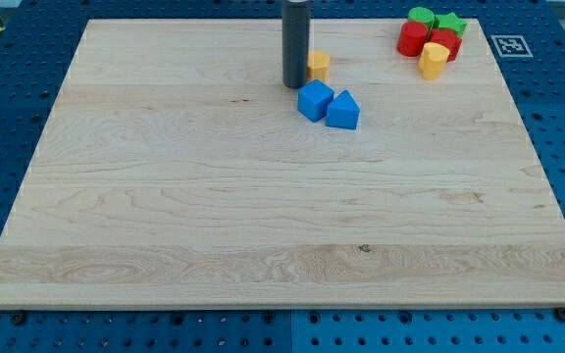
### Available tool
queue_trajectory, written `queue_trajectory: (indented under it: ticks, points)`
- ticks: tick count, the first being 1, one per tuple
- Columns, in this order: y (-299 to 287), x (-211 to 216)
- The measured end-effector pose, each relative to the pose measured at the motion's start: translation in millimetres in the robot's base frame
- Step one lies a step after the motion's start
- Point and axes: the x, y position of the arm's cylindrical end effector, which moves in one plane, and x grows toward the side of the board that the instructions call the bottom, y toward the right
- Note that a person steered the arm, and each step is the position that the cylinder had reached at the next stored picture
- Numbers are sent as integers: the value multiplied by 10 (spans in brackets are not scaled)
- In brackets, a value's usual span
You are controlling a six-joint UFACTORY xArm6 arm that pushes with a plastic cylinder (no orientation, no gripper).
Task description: Move the yellow hexagon closer to the red circle
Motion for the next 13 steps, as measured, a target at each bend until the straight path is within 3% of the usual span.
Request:
queue_trajectory:
  ticks: [2,4,7,9,13]
  points:
    - [-52,-53]
    - [408,-69]
    - [396,-149]
    - [738,-163]
    - [647,-198]
